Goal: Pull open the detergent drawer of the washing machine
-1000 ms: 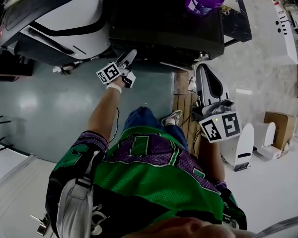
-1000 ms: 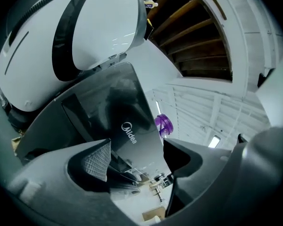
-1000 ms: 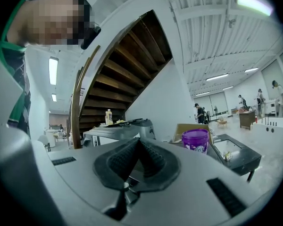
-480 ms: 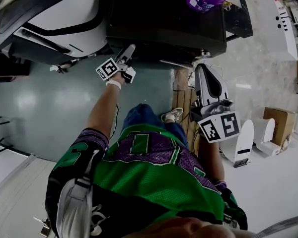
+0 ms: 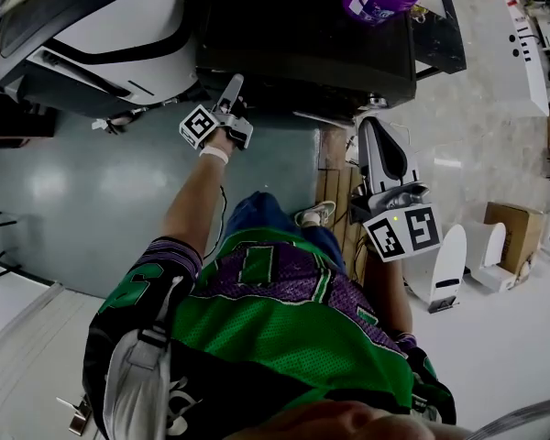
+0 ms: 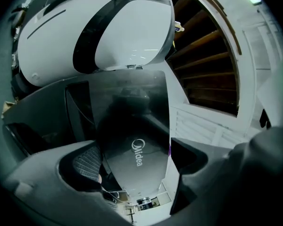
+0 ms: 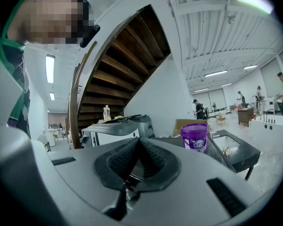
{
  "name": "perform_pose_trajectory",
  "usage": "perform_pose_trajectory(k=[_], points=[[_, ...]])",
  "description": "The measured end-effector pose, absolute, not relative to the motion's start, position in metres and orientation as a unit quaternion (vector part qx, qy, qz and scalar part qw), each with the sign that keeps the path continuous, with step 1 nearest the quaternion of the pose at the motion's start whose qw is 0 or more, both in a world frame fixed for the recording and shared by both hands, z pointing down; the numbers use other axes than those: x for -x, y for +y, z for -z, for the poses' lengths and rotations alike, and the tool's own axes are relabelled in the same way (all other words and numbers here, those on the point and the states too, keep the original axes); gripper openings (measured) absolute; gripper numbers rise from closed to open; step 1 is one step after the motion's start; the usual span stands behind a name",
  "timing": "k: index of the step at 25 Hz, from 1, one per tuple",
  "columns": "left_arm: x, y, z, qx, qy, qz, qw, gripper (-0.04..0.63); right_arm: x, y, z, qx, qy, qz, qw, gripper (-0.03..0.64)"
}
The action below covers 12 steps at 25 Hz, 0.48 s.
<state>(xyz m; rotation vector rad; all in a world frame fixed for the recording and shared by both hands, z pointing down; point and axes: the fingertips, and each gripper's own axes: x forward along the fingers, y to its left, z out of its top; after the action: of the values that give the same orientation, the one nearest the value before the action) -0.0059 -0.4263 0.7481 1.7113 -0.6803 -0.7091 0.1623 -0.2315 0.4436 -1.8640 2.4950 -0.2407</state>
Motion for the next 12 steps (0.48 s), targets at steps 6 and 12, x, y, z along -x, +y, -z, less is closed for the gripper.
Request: perform_pose_trajectory(k=[6, 12], points=[[0.0033, -0.4259, -0.7491, -0.714, -0.319, 0.279, 0.557, 0.445, -0.163, -0.2291, -0.4444, 0.595, 0.8, 0.079, 0.007, 0.002], [0.0029, -0.4294, -0.7519, -0.696, -0.33, 0.28, 0.573, 0.448, -0.1652, -0.2255, -0.4444, 0.593, 0.801, 0.081, 0.008, 0.002]])
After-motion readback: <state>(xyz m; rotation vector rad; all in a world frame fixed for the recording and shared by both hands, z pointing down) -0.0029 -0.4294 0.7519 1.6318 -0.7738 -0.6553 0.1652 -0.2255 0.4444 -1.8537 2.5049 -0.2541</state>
